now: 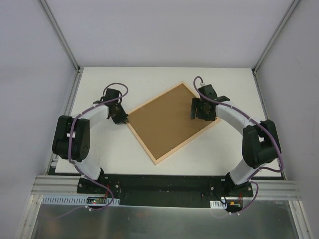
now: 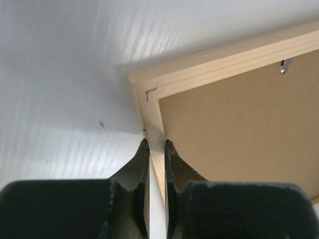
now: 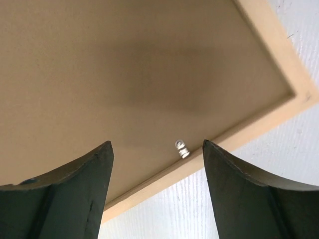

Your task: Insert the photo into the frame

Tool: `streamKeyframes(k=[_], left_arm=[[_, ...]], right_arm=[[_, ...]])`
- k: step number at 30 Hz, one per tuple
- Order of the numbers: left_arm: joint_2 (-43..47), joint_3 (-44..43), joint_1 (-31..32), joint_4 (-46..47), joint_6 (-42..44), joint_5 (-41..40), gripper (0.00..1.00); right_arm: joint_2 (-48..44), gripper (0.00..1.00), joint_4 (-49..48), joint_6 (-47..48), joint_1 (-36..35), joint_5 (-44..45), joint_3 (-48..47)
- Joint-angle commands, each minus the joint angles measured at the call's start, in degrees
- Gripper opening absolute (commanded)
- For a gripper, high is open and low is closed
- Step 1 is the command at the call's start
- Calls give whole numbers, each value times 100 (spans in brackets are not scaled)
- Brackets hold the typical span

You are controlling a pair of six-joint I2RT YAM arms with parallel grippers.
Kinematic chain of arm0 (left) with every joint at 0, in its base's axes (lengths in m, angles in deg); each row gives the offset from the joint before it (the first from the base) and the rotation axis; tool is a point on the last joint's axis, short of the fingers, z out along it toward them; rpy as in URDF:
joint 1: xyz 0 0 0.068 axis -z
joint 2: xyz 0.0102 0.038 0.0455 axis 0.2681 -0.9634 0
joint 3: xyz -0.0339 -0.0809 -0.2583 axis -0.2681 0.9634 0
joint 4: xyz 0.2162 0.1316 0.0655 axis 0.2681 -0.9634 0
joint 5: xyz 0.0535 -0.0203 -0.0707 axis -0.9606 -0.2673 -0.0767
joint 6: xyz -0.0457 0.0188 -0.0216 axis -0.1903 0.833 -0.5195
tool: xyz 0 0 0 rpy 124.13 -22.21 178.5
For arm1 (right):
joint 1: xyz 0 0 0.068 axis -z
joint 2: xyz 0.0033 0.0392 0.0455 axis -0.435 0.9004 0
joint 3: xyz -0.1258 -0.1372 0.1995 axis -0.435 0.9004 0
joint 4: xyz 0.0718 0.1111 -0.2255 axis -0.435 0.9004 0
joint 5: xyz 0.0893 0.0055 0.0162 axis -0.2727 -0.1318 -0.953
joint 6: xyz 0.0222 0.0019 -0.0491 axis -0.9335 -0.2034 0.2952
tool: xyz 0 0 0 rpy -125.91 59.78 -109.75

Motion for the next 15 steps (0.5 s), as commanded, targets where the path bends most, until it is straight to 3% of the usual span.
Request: streamKeyframes(k=[1, 6, 7, 10, 11, 15], left_arm=[[-410, -579, -348, 219, 1993, 690, 0], [-990, -1458, -700, -263, 2514, 1201, 0], [-1043, -1599, -709, -421, 2541, 1140, 7], [-939, -1837, -736, -616, 2515, 1219, 51], [-842, -1847, -736, -669, 2445, 1253, 59], [-316, -1462, -718, -810, 1866, 1253, 64]], right_arm=[[16, 75, 125, 368, 22, 189, -281], [95, 77, 134, 473, 13, 127, -405], [112, 77, 151, 499, 22, 119, -431], [95, 78, 186, 552, 22, 180, -440], [95, 78, 195, 578, 22, 180, -449], [77, 78, 213, 605, 40, 206, -449]])
